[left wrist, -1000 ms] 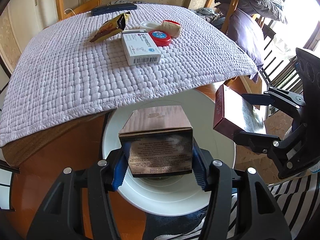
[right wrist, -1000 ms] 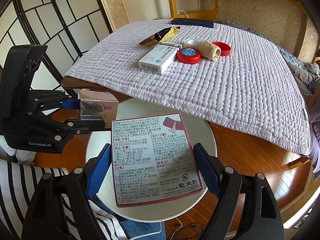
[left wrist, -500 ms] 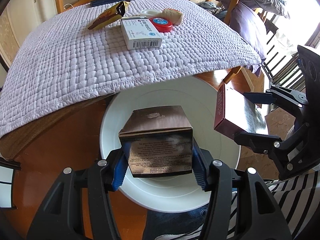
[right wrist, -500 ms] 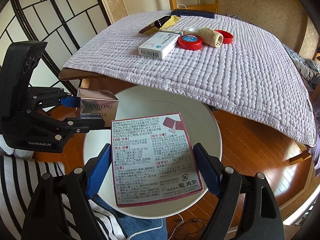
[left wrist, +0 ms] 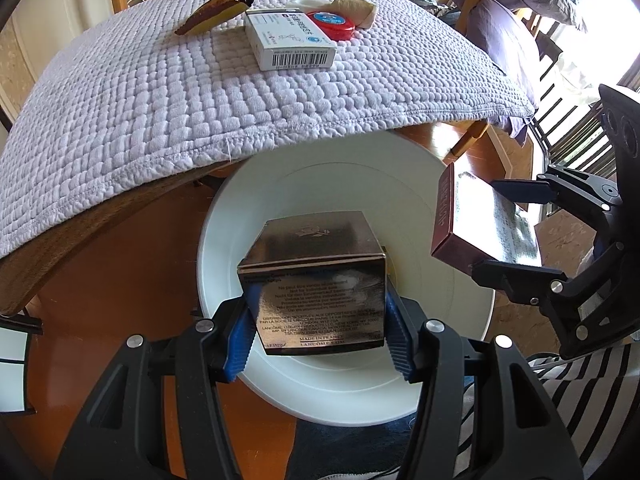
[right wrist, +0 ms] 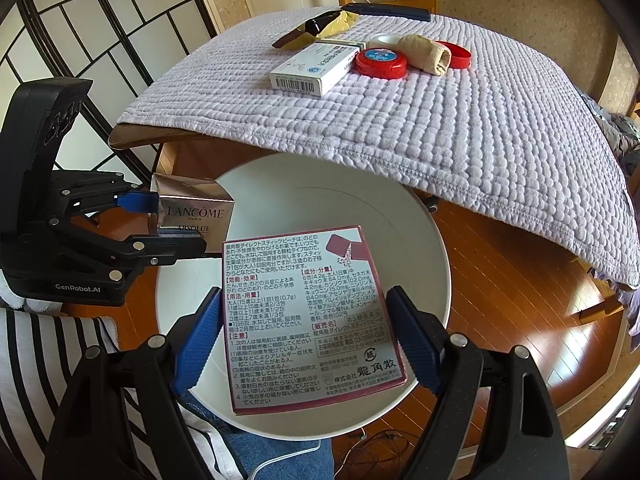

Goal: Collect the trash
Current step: 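Carry both held boxes over the white bin, then open both tools to drop the boxes into the white bin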

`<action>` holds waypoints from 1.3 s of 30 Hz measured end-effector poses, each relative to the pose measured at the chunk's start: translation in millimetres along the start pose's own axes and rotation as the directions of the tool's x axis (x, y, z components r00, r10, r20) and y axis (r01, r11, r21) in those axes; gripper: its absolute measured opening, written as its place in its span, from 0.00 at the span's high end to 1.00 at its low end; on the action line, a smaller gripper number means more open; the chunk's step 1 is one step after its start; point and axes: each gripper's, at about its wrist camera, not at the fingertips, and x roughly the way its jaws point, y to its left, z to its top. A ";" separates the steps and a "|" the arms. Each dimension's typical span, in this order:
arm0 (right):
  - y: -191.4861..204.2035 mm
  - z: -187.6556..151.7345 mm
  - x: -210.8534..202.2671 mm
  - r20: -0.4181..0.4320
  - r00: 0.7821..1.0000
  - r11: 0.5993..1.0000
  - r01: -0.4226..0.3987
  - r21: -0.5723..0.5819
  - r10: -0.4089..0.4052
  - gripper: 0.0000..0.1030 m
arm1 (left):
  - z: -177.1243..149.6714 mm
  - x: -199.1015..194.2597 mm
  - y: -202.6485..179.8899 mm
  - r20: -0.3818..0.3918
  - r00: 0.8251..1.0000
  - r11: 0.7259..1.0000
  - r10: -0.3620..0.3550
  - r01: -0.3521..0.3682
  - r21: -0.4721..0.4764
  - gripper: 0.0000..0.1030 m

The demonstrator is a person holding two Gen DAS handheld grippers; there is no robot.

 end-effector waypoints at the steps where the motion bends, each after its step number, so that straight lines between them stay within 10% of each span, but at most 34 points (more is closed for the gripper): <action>1: -0.1 0.1 1.8 -0.001 1.000 1.000 0.000 0.000 0.000 0.22 | -0.6 1.6 0.7 -0.004 1.000 1.000 0.001 -0.001 0.000 0.45; 28: -18.3 -0.8 19.0 0.012 1.000 0.998 -0.005 0.062 0.004 0.17 | 1.6 19.9 5.0 -0.016 1.000 0.999 0.016 -0.016 -0.037 0.31; 39: -45.2 40.2 -37.5 0.205 0.972 0.993 0.104 0.052 -0.112 0.17 | 49.3 -39.7 3.2 0.178 0.983 0.999 0.034 -0.028 -0.036 0.20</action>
